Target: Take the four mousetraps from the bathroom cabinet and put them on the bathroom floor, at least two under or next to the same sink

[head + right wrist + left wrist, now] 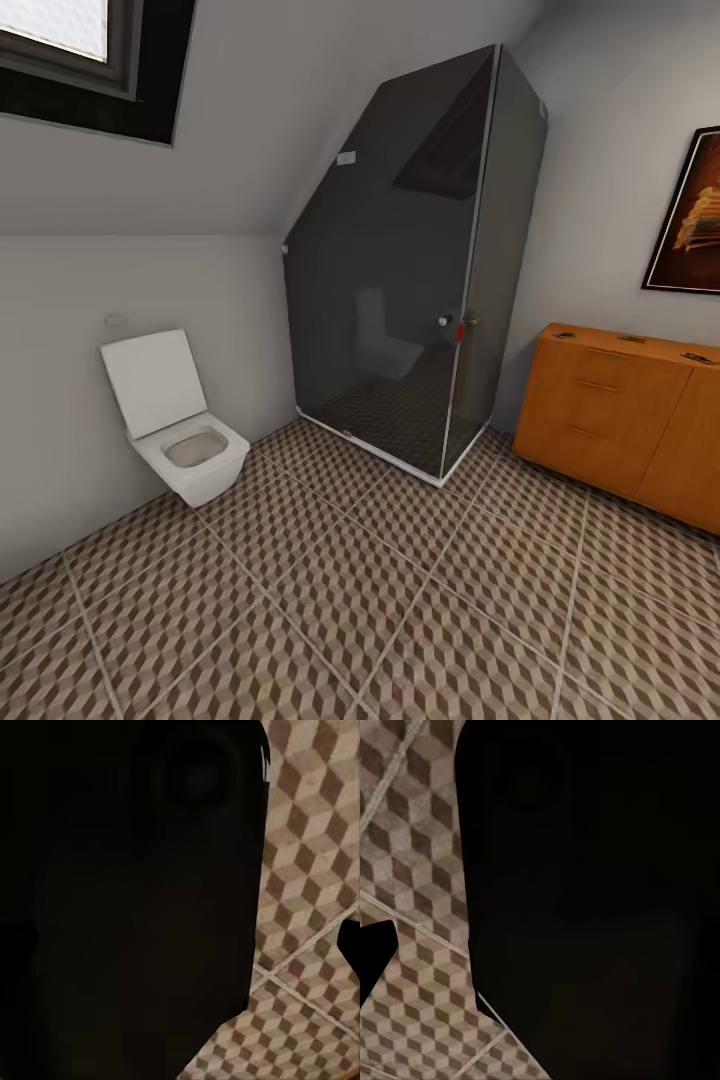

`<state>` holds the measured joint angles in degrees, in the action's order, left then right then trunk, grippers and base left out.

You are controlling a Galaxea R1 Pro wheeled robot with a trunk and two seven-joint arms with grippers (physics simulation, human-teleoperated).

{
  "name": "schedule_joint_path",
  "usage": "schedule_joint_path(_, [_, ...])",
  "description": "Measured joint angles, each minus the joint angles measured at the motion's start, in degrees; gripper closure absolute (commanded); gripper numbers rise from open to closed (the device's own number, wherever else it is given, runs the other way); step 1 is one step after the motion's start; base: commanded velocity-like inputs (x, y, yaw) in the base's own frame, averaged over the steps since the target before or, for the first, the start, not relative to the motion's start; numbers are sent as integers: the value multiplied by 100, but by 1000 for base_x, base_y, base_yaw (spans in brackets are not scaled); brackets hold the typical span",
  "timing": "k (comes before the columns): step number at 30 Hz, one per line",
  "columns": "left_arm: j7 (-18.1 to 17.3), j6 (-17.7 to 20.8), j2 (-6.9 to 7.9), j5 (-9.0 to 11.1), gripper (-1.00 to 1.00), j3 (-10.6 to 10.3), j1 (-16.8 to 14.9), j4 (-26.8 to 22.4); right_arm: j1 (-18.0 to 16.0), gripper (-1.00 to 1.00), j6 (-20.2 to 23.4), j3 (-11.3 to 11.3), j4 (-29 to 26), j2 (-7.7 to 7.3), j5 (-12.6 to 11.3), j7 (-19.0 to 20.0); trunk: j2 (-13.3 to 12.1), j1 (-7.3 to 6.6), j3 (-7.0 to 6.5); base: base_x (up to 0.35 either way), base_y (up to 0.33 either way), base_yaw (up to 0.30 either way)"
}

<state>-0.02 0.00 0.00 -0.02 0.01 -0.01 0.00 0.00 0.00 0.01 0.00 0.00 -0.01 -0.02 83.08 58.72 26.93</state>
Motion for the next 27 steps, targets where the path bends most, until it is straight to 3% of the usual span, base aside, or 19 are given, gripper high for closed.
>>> schedule_joint_path(5, [-25,-25,-66,29,-100,8,-61,-108,-96,-100,-44,97,-51,-14,153,-57,0,1,0,0,0,0])
schedule_joint_path(18, [-25,-26,-79,28,-100,8,-53,-446,-488,-100,-343,54,-439,40,82,-161,0,1,0,0,0,0])
schedule_joint_path(27, [-24,-25,-79,28,-100,11,-52,-464,-508,-100,-375,-11,-588,23,58,-149,0,1,47,0,0,-101])
